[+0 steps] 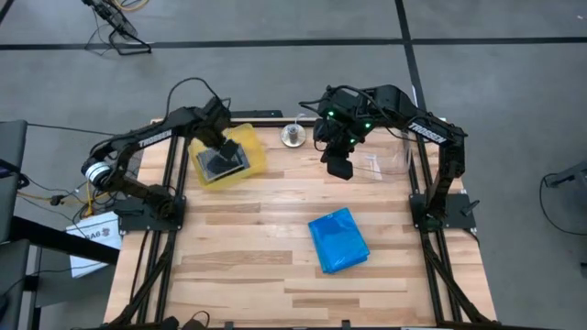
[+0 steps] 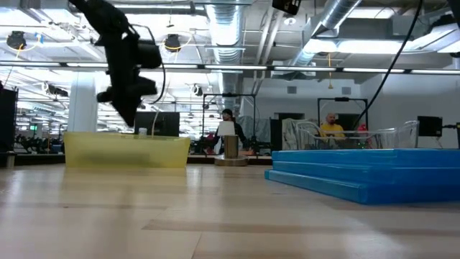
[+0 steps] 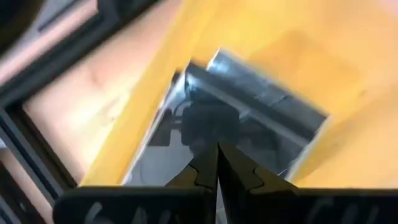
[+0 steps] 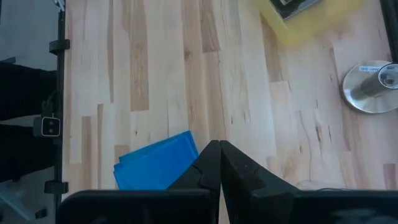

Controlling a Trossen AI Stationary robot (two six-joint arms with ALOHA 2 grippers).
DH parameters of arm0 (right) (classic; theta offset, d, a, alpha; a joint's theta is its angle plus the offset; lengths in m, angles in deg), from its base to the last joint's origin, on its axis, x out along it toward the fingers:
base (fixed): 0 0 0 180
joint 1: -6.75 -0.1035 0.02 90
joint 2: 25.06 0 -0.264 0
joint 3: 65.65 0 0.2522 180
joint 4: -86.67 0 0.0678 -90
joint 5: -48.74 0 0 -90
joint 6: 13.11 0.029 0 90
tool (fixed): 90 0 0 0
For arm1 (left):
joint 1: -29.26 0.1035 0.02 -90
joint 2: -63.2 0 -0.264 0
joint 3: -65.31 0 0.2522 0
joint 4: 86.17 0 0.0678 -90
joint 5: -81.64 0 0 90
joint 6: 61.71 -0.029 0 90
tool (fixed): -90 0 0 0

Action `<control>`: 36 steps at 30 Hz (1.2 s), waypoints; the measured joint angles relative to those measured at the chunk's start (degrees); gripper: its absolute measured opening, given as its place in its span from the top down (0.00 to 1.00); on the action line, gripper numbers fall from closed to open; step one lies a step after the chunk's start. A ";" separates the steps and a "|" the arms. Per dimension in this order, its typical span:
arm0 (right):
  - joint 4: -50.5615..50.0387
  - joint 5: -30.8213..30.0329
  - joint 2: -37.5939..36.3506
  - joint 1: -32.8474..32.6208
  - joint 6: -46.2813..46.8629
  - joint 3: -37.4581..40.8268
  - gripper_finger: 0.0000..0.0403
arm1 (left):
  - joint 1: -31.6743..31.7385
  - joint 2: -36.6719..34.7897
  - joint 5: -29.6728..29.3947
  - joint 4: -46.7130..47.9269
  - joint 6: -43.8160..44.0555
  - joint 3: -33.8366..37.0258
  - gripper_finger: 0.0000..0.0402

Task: Pick & place jewel cases by type
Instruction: Put the black CD case into the yellow bin

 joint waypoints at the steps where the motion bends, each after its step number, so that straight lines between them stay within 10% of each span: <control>1: 0.00 0.00 0.02 0.00 0.02 0.00 1.00 | 0.00 -0.02 0.54 0.07 0.09 -0.94 1.00; 10: 0.07 -0.02 0.01 0.00 0.02 0.01 1.00 | -4.63 4.08 7.62 -11.18 1.25 -2.31 1.00; 36: 1.50 -0.11 0.02 0.00 1.55 0.01 1.00 | -11.76 21.27 -1.08 -15.49 -14.10 -5.92 1.00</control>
